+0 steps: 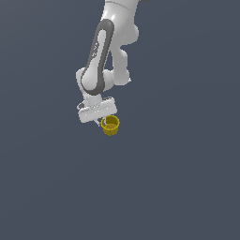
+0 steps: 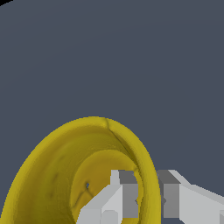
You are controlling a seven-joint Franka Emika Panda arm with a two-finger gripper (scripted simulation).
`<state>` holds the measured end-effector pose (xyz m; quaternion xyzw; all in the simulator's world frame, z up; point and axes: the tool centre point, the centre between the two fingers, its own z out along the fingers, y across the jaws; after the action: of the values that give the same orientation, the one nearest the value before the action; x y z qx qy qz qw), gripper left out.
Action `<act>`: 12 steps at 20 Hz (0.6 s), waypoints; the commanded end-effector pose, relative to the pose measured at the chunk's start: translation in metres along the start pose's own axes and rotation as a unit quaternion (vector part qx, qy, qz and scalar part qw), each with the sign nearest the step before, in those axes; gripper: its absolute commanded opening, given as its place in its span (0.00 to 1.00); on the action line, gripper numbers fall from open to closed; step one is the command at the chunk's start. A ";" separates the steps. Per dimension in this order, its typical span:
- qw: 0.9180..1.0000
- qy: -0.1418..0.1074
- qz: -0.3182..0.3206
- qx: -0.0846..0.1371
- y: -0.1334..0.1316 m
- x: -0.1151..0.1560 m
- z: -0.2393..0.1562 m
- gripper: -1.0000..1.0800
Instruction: Pick up the object and move it to a goal position.
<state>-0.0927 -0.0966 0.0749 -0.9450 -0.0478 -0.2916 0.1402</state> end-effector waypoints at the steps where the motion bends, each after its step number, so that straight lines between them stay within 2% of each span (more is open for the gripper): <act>1: 1.000 0.001 -0.001 0.000 -0.006 0.008 -0.006 0.00; 12: 1.000 0.000 -0.002 0.001 -0.054 0.067 -0.057 0.00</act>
<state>-0.0803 -0.0660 0.1545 -0.9454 -0.0498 -0.2899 0.1404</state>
